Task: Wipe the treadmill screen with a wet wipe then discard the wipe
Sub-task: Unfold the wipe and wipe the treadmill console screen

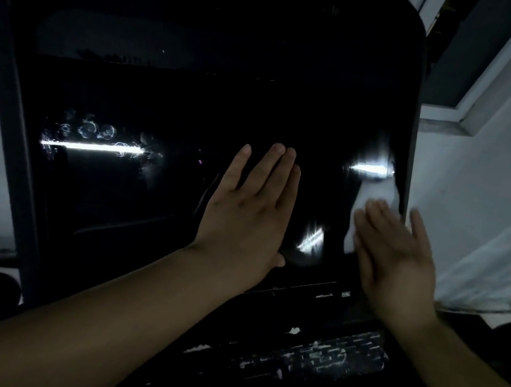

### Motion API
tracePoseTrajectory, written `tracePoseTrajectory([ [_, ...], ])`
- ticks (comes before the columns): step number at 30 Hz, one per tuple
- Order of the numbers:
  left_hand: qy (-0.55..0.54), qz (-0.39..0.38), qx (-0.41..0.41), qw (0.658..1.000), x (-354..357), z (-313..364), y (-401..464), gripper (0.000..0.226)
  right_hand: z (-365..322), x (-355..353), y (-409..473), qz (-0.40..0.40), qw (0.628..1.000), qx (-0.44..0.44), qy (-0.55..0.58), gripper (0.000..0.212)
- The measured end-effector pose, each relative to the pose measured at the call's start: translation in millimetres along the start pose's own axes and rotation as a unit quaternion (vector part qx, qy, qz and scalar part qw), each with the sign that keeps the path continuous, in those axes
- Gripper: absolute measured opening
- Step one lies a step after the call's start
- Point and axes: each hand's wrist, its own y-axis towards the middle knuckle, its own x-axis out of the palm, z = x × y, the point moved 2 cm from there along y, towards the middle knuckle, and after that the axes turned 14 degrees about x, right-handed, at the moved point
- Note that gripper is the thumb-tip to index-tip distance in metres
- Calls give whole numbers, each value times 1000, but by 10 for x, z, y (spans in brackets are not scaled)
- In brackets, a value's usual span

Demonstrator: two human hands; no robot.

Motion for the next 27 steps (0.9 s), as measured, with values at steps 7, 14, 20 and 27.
tracePoseTrajectory([
  [7, -3, 1, 4, 1000, 9, -5, -6, 128, 65, 29, -383, -1, 1000, -17, -7, 40],
  [14, 2, -4, 2, 1000, 0, 1, -4, 126, 150, -100, 1046, 75, 996, -43, -24, 40],
  [20, 1, -5, 0, 1000, -18, 11, -5, 125, 114, -119, 1366, 87, 996, -27, -15, 39],
  [27, 0, -8, -1, 1000, 18, 14, -3, 127, 90, 30, 33, 9, 1000, 14, 18, 45],
])
